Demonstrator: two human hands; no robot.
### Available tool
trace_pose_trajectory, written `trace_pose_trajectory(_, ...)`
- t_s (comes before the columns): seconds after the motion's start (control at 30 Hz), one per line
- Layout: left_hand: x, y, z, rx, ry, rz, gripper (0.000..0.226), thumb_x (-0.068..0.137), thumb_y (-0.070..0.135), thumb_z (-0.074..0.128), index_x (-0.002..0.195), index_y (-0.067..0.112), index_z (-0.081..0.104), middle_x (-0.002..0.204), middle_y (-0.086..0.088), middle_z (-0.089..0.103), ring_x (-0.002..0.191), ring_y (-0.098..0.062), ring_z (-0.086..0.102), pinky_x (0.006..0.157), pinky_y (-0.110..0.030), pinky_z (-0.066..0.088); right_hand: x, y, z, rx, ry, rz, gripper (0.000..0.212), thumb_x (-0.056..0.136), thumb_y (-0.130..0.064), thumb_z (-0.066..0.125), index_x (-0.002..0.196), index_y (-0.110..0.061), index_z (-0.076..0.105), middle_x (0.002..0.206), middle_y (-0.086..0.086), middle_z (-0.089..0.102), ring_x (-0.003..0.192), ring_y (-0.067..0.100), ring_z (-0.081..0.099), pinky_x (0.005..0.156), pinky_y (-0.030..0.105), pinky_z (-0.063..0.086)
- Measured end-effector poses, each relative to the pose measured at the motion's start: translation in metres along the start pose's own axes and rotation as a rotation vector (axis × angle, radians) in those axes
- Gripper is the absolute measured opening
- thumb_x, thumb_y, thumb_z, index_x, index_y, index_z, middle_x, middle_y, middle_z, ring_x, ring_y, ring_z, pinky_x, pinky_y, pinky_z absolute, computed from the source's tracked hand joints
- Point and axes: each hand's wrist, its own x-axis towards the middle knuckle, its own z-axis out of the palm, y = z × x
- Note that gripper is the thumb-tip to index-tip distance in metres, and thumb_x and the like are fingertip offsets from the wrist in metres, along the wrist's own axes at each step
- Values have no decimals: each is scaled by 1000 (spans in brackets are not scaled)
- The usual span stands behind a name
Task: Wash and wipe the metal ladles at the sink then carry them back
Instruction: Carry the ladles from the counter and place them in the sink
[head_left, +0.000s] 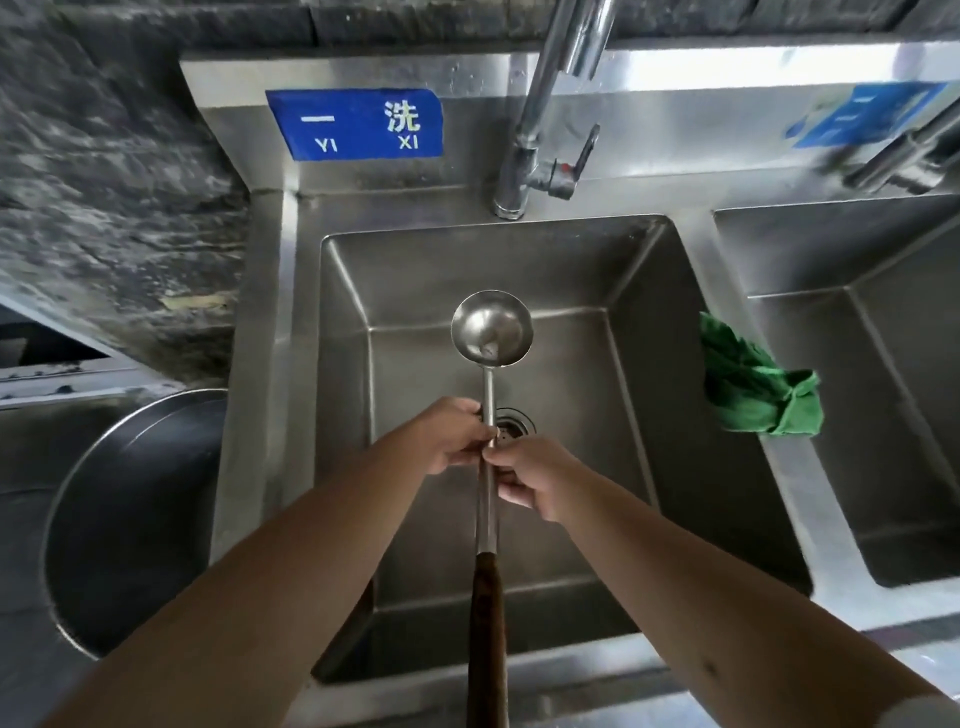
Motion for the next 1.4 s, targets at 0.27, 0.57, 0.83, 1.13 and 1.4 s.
trace_pose_trajectory(0.27,53,-15,-19,12,-15,-5,19,85,0,63,103,2,63,92,-16,67,88,-27,63,92,-47,51,62,-3,16,-12,37,59,14,89,-12,68,102,-6,70,75,3,67,60,10,63,52,23,51)
trace_pose_trajectory(0.57,79,-28,-23,-6,-11,-28,19,88,-4,56,98,10,64,87,-13,64,76,-24,60,68,-34,51,102,7,22,-42,76,80,11,90,-15,67,95,-5,68,77,6,68,61,13,63,56,23,54)
trace_pose_trajectory(0.83,96,-36,-25,20,24,-36,30,87,-8,52,104,16,61,94,-12,66,78,-23,61,65,-29,48,130,16,26,1,39,62,2,91,-7,64,93,-8,65,76,4,68,63,10,64,50,22,50)
trace_pose_trajectory(1.13,140,-69,-35,66,98,-17,56,69,0,56,121,18,64,110,-13,71,99,-26,68,85,-36,56,164,33,41,-53,-4,-9,13,92,-3,60,82,-10,64,85,14,67,76,23,64,74,37,57)
trace_pose_trajectory(1.4,143,-80,-42,157,161,21,57,77,-12,47,124,16,64,108,-9,72,101,-23,67,94,-36,53,169,41,53,-81,-90,-32,12,88,5,56,89,-5,63,73,9,58,60,13,55,54,20,46)
